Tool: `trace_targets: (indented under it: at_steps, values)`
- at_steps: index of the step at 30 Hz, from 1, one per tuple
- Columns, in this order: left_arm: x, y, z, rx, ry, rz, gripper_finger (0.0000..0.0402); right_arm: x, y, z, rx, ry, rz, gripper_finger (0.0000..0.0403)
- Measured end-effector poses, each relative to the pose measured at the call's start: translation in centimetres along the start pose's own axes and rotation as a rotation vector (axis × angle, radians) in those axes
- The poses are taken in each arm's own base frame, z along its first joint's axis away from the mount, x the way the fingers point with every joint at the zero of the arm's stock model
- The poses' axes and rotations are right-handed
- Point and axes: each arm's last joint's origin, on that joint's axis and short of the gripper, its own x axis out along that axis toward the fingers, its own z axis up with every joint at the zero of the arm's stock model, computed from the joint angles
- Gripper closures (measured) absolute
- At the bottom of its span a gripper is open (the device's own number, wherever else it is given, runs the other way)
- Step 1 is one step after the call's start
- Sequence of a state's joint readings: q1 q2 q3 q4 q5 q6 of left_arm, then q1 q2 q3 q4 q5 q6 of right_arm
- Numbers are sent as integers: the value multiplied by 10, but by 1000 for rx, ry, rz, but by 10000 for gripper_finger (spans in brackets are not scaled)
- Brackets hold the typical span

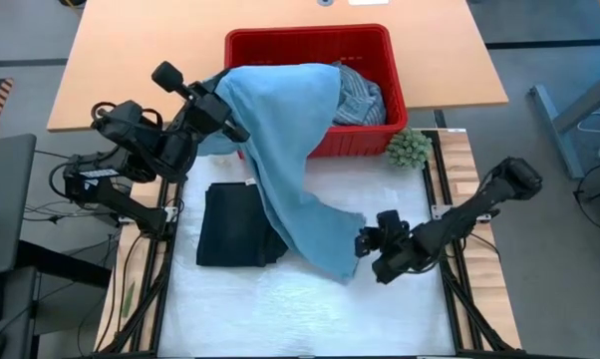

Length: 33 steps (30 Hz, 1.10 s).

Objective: Fold Laundry from Bin
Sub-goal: Fold the light blue pants

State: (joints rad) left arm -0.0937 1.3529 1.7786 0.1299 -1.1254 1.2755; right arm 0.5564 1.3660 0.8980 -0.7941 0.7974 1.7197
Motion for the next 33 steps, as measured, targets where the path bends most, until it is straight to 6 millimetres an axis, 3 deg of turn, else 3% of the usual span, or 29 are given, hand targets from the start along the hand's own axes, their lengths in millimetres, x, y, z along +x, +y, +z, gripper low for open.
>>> trace_targets:
  at_steps: [6,9,11,15,19,21,25,30,33]
  values:
    - [0,0,0,-16,11,4,386,-42,16,45,-205,135,11,178]
    - [0,0,-1,-37,24,8,386,-63,12,71,-323,36,35,147]
    - [0,0,-1,-68,24,9,386,-64,0,89,-404,-13,7,140]
    - [0,0,-1,-142,23,9,386,-43,-21,128,-460,-89,85,138]
    - [0,1,-2,-196,67,28,386,-18,-31,157,-541,-290,524,137]
    - [0,1,-3,-240,93,41,386,-1,-43,167,-576,-410,666,137]
    - [-1,4,-5,-316,132,66,386,39,-62,179,-595,-579,773,137]
    - [-3,5,-6,-372,177,91,386,73,-47,191,-652,-746,924,137]
    - [-6,4,-4,-393,183,85,386,97,-29,197,-683,-750,978,137]
